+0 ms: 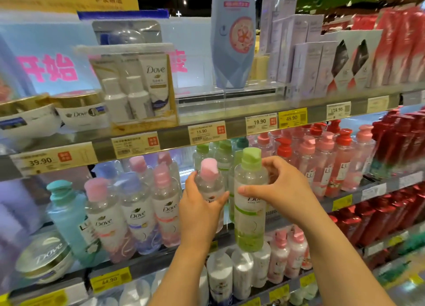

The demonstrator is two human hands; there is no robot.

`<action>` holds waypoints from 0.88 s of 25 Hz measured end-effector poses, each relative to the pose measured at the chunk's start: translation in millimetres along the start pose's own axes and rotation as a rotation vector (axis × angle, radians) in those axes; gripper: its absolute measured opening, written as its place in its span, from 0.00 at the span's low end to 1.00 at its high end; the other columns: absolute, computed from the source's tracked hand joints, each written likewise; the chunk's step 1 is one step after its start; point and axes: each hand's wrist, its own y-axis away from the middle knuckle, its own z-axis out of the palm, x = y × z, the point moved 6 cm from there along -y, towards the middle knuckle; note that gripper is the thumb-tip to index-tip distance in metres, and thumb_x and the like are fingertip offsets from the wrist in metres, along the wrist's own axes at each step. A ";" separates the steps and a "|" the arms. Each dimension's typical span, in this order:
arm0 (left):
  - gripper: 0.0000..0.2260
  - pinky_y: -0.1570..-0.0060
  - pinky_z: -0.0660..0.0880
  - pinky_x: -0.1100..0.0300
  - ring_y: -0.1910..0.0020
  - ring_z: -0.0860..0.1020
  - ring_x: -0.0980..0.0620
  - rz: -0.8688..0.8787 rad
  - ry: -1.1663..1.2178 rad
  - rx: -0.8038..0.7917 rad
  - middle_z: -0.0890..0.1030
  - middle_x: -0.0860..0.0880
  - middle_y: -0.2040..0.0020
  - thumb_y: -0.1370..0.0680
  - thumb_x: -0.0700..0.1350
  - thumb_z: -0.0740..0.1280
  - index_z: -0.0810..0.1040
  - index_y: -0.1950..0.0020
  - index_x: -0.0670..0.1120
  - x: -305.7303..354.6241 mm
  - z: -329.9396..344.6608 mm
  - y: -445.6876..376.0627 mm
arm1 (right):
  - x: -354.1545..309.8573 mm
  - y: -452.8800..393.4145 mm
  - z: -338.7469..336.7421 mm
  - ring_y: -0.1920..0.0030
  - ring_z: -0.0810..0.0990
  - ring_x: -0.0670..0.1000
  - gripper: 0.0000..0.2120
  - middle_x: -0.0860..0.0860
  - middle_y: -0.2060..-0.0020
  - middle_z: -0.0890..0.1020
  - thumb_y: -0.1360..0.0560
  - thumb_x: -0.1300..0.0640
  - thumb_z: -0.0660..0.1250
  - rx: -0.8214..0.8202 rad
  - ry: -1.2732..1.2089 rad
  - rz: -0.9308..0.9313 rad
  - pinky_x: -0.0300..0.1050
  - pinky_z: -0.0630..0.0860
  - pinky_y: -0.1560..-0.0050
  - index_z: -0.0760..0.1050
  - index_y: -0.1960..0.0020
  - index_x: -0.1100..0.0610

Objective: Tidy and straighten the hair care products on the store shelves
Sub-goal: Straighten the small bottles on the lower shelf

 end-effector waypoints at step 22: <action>0.43 0.51 0.77 0.54 0.44 0.76 0.50 0.070 -0.260 0.040 0.78 0.52 0.42 0.41 0.74 0.70 0.63 0.31 0.58 7.5 -69.9 -1.5 | -20.8 -35.4 90.2 0.37 0.79 0.55 0.39 0.53 0.34 0.79 0.34 0.45 0.78 -0.062 0.351 -0.064 0.47 0.78 0.46 0.69 0.27 0.55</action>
